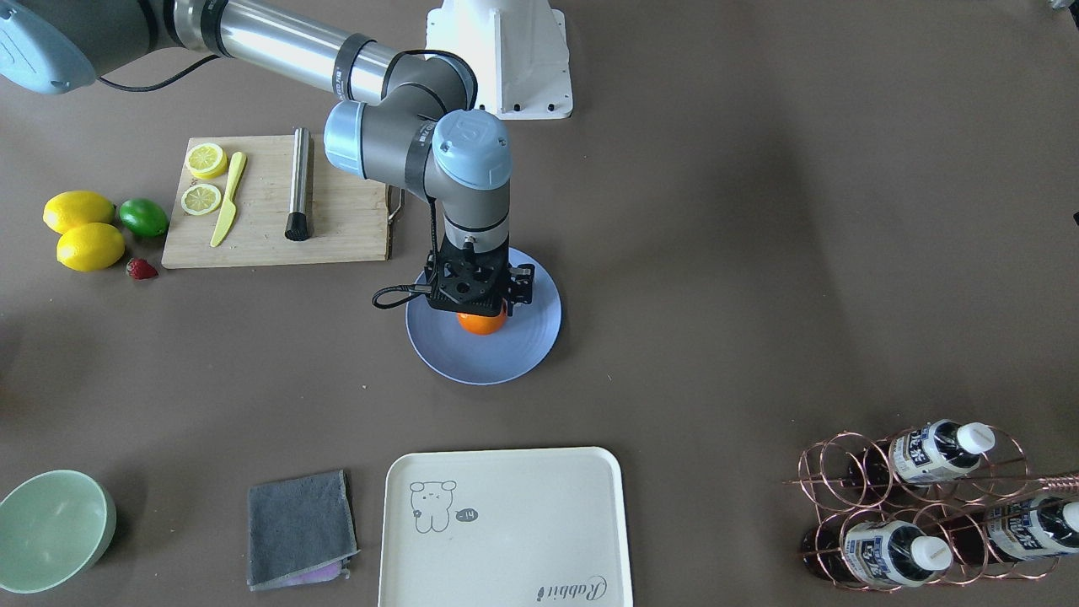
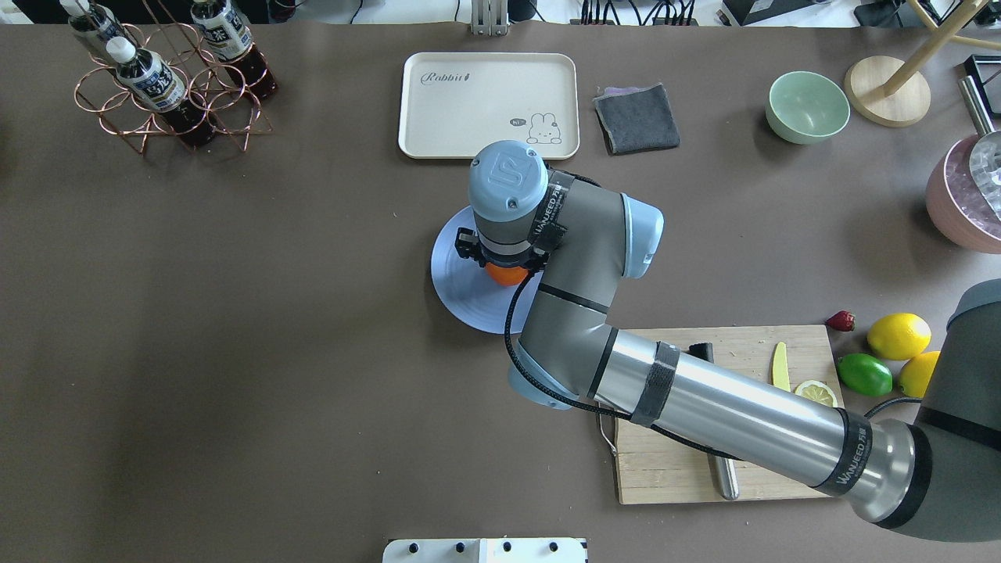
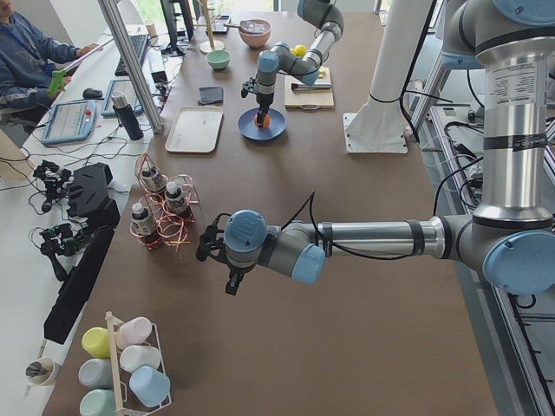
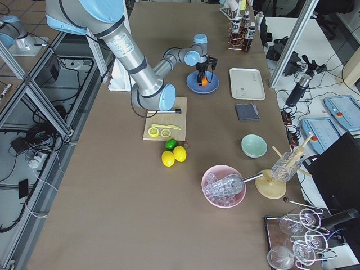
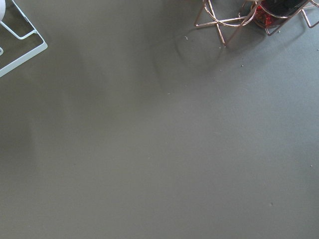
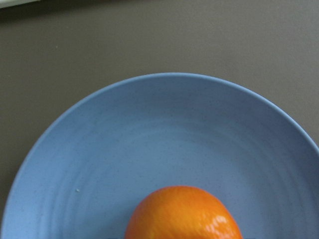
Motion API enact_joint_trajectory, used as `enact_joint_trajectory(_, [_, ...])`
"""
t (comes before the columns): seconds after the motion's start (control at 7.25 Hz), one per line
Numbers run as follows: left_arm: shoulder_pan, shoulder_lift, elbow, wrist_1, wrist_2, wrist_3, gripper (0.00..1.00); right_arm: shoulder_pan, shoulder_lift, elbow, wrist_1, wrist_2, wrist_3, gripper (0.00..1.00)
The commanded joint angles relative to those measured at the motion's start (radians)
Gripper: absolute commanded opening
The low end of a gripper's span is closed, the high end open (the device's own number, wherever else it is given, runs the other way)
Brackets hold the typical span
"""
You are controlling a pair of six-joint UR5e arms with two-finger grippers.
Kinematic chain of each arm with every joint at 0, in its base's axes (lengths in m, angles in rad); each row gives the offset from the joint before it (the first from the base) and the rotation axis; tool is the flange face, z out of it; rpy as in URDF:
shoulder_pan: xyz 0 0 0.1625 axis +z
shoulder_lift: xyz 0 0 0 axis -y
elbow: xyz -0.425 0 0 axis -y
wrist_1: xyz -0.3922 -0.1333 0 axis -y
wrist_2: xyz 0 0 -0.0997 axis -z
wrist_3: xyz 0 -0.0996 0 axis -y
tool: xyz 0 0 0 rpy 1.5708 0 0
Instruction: Pick orange to plate
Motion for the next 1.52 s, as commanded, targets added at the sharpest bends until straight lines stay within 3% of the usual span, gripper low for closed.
enact_joint_trajectory(0.0, [0.000, 0.003, 0.003, 0.001, 0.001, 0.005, 0.98, 0.083, 0.004, 0.036, -0.012, 0.065, -0.077, 1.00])
enact_joint_trajectory(0.28, [-0.003, -0.002, 0.001, 0.001, 0.006, 0.009, 0.98, 0.264, -0.034, 0.096, -0.068, 0.234, -0.256, 1.00])
enact_joint_trajectory(0.55, [-0.011, 0.067, -0.002, 0.003, 0.030, 0.009, 0.98, 0.399, -0.213, 0.189, -0.076, 0.297, -0.519, 1.00])
enact_joint_trajectory(0.83, [-0.038, 0.067, 0.007, 0.010, 0.026, 0.009, 0.98, 0.611, -0.360, 0.236, -0.078, 0.468, -0.817, 1.00])
enact_joint_trajectory(1.1, [0.001, 0.046, -0.016, 0.186, 0.032, 0.011, 0.98, 0.731, -0.533, 0.248, -0.071, 0.486, -1.106, 1.00])
enact_joint_trajectory(1.38, [0.011, 0.029, -0.019, 0.292, 0.035, 0.156, 0.98, 0.832, -0.692, 0.237, -0.064, 0.479, -1.298, 1.00])
